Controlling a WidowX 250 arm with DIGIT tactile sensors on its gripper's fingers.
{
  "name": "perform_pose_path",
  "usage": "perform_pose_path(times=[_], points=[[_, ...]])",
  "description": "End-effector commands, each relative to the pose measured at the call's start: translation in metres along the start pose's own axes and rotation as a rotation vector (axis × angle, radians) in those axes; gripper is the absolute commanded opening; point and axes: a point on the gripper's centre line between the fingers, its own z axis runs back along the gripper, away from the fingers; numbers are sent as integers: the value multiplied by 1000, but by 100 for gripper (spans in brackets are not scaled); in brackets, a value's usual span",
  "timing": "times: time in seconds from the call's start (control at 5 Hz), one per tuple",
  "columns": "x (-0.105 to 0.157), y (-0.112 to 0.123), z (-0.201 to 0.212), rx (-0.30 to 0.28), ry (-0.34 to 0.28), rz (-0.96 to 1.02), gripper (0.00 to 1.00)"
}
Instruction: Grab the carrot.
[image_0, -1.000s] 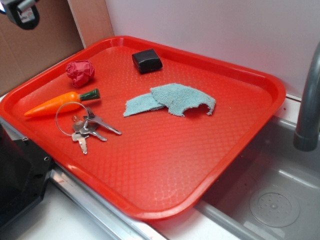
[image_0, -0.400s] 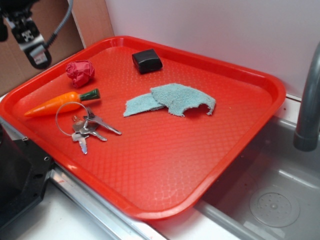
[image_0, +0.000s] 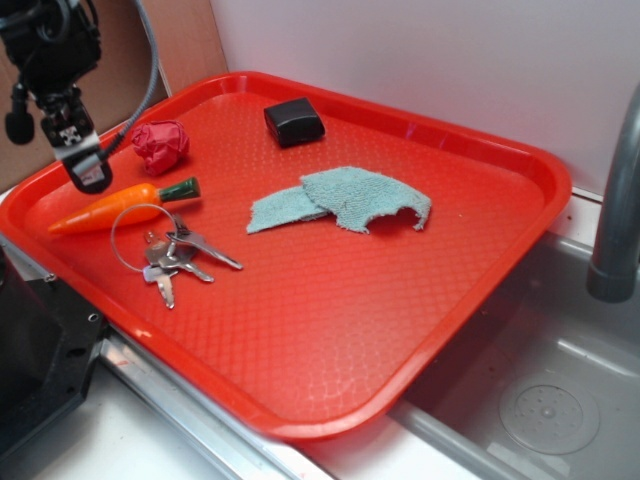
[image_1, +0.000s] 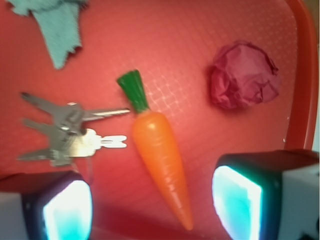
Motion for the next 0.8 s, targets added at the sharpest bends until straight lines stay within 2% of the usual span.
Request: perform_pose_path(times=[0.0,0.2,0.4,0.6], points=[[7,12,-30,62,54,-6,100],[12,13,-42,59,70,-25,100],[14,12,-49,62,91,-46,87],[18,12,-55,49,104,-57,0]])
